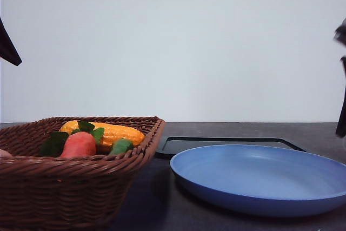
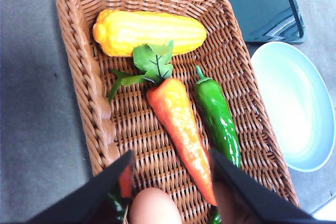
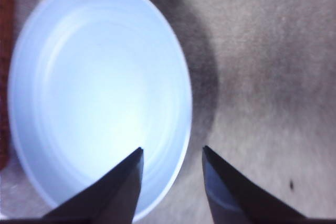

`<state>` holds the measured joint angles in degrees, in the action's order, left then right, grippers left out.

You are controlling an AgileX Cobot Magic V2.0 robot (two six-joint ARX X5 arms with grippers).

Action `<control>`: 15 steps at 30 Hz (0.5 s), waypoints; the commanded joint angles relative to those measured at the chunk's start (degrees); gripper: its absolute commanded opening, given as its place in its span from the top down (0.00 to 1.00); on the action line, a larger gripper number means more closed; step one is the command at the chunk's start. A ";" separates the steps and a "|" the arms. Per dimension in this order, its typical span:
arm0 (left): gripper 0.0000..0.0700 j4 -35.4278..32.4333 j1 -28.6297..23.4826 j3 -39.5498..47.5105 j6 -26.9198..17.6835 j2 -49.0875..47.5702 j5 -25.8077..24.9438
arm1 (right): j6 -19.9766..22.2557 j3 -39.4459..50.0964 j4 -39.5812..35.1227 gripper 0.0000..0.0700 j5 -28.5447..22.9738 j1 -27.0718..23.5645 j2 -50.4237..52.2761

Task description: Transfer egg from basket to plate and serve

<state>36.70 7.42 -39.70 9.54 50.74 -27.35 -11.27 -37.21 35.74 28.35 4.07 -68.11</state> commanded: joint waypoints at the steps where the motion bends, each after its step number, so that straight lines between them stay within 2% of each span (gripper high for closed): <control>1: 0.55 -0.61 0.15 -0.90 0.14 0.59 -0.35 | 1.18 -0.04 -1.20 0.66 0.22 0.47 -2.16; 9: 0.55 -0.65 0.15 -0.90 0.22 0.59 -0.33 | -0.46 -0.04 -7.23 0.66 1.34 3.08 -9.92; 15: 0.55 -0.43 0.15 -0.90 0.39 0.59 -0.35 | -1.86 -0.04 -9.77 0.89 1.36 4.46 -12.45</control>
<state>36.69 7.42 -39.70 9.85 50.74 -27.35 -12.38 -37.12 26.44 29.41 8.14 -79.61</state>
